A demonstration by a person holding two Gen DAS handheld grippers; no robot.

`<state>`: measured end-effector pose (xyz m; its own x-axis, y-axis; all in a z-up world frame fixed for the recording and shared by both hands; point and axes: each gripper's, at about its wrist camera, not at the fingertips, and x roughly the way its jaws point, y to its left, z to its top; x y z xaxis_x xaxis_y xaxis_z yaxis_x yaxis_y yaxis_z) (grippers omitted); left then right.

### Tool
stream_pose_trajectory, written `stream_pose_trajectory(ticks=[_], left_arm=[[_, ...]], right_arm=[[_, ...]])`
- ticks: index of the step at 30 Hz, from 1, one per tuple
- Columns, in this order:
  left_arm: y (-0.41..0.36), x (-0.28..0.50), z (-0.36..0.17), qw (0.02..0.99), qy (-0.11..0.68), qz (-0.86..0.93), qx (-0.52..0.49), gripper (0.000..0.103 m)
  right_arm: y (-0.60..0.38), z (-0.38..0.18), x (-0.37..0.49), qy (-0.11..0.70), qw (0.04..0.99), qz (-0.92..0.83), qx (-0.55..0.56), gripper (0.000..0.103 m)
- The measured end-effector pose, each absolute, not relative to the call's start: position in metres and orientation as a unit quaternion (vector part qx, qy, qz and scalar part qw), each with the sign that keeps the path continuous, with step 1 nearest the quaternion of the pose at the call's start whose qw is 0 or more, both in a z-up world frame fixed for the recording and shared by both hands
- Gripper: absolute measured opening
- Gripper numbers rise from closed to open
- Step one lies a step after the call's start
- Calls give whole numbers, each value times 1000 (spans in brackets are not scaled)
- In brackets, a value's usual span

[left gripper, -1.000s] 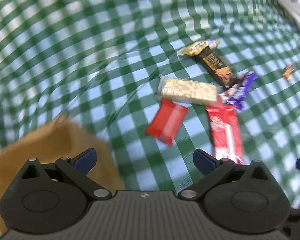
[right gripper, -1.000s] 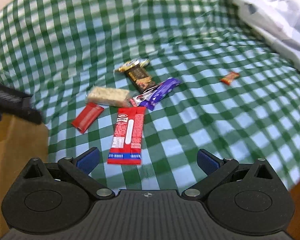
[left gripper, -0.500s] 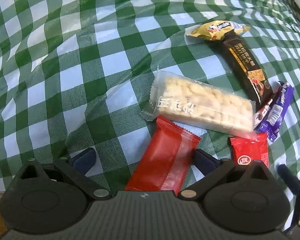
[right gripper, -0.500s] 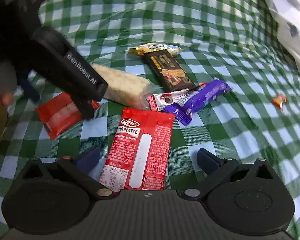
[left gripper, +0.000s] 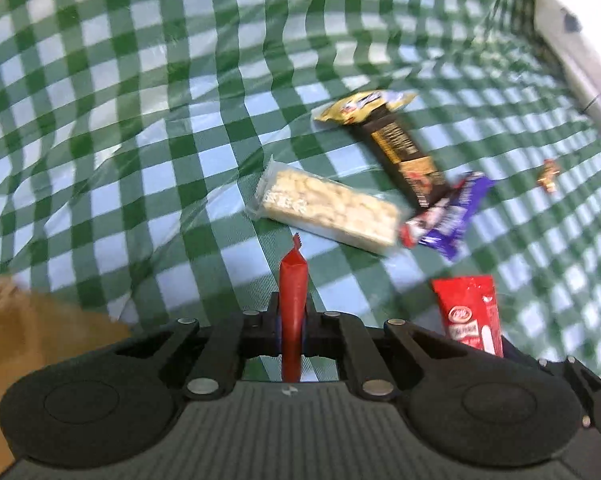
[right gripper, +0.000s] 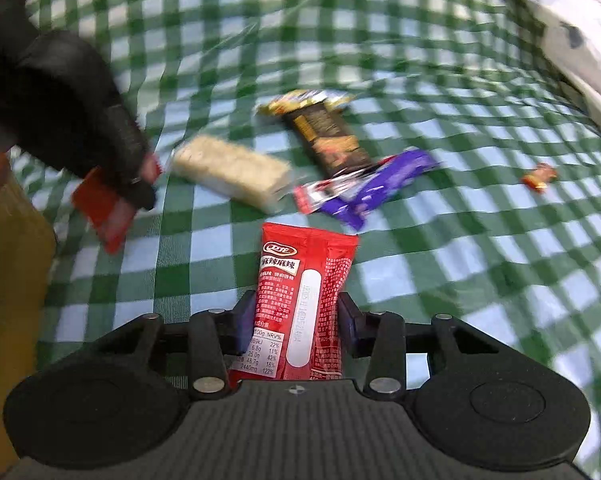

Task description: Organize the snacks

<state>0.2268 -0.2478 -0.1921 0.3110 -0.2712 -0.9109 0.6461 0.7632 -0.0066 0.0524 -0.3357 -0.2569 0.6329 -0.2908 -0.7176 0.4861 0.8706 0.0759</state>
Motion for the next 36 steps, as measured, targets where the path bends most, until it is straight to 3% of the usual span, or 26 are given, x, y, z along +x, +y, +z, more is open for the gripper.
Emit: stream_pose_trajectory(ticks=[11,24,36], left_arm=[[-130,82,-61,838,444,-295,114,8],[62,-58,-36,881,436,-163,84,8],[107,-108,-21,902,400,-159,44,7]], right_arm=[[-273,-147,-50,311,925,-174,134,44],[-128,-99,-141,322,942,-42,83,44],[-82,-68,-178,297,954,-28,38,45]])
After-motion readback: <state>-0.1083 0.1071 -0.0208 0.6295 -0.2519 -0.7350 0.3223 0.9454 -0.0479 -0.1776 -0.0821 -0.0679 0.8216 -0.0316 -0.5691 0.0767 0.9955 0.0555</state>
